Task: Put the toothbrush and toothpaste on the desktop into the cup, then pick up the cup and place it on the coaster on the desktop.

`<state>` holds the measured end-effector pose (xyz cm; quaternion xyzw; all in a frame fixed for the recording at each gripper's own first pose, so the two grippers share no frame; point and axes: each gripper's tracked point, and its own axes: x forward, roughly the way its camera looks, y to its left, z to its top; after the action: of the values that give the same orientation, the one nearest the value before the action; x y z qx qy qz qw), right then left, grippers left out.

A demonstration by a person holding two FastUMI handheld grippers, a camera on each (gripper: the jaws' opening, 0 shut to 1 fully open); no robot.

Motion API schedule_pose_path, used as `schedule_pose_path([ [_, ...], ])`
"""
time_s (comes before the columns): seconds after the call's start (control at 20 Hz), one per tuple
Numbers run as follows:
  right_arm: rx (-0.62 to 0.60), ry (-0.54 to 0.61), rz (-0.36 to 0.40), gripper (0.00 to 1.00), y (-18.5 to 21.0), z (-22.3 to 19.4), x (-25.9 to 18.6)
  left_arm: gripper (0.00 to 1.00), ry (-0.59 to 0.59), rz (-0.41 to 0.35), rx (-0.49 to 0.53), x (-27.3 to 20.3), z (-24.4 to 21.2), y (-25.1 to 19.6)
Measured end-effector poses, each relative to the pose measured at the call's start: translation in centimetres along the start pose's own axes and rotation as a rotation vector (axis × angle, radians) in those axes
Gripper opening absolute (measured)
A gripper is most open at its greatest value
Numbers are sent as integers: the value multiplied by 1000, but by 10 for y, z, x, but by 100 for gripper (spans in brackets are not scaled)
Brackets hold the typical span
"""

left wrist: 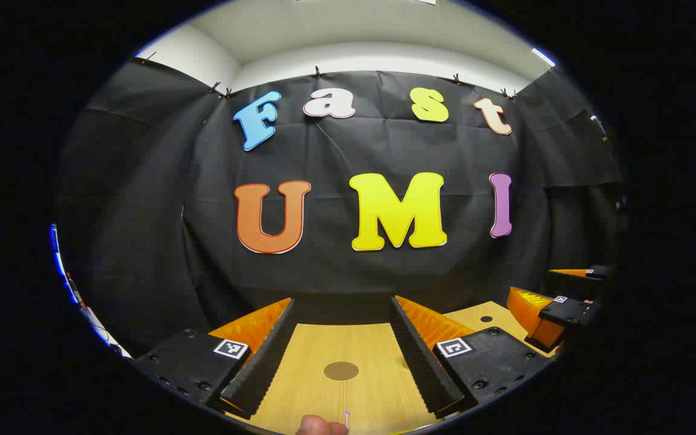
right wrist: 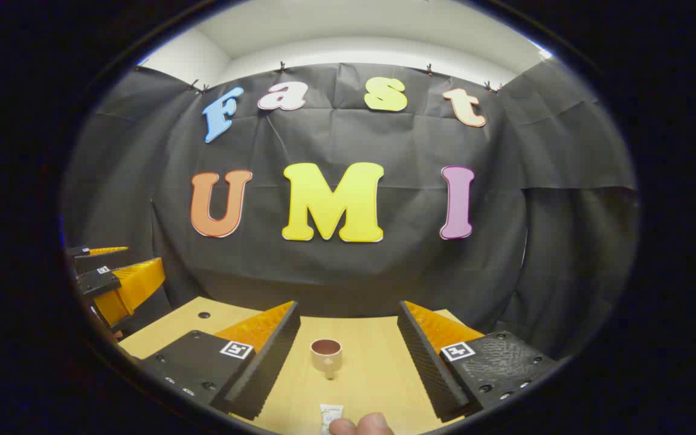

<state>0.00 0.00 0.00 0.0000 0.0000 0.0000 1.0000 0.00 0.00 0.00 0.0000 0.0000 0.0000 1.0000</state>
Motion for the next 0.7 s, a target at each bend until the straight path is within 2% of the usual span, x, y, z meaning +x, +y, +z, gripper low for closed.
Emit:
schedule_pose_path([
  [0.7,-9,9,-2,97,-1,-1,7,97,23,6,-7,12,-6,-1],
])
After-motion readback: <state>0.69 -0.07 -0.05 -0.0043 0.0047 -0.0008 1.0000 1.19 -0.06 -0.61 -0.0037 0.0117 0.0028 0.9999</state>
